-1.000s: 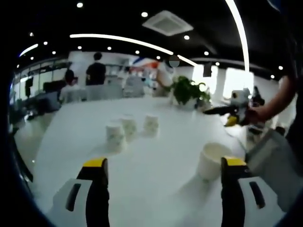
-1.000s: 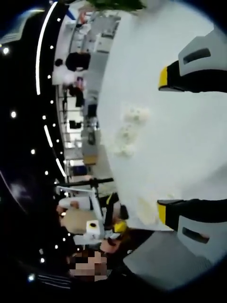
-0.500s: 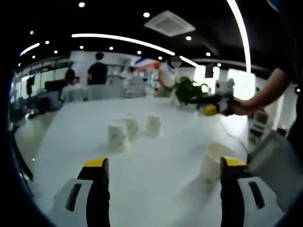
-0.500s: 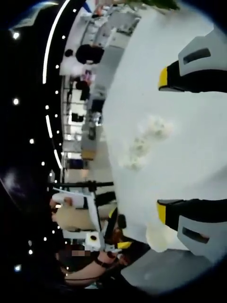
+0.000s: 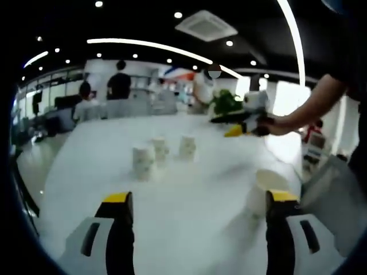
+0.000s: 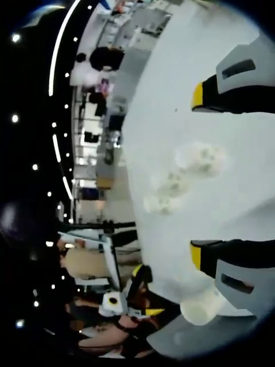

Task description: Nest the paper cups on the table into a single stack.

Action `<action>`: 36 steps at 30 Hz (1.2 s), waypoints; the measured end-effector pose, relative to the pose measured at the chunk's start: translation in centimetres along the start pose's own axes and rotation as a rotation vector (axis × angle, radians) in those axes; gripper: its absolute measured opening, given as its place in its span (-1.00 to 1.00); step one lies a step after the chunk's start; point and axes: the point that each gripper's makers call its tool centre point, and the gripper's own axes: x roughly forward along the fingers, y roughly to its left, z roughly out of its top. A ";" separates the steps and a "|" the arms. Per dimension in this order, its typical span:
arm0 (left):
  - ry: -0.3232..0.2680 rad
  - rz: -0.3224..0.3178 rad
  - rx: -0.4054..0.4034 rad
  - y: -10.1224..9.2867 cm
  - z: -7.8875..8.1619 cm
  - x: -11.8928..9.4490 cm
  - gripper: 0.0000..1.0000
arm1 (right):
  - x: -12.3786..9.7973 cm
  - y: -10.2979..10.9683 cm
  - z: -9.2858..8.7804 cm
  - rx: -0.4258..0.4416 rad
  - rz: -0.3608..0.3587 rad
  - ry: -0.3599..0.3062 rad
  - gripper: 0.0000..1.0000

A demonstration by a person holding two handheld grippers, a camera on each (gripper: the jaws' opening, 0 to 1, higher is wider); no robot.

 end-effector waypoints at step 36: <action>0.010 0.014 -0.045 0.7 -0.7 0.0 0.81 | 7.5 -2.8 -2.0 -0.032 0.080 0.188 -0.04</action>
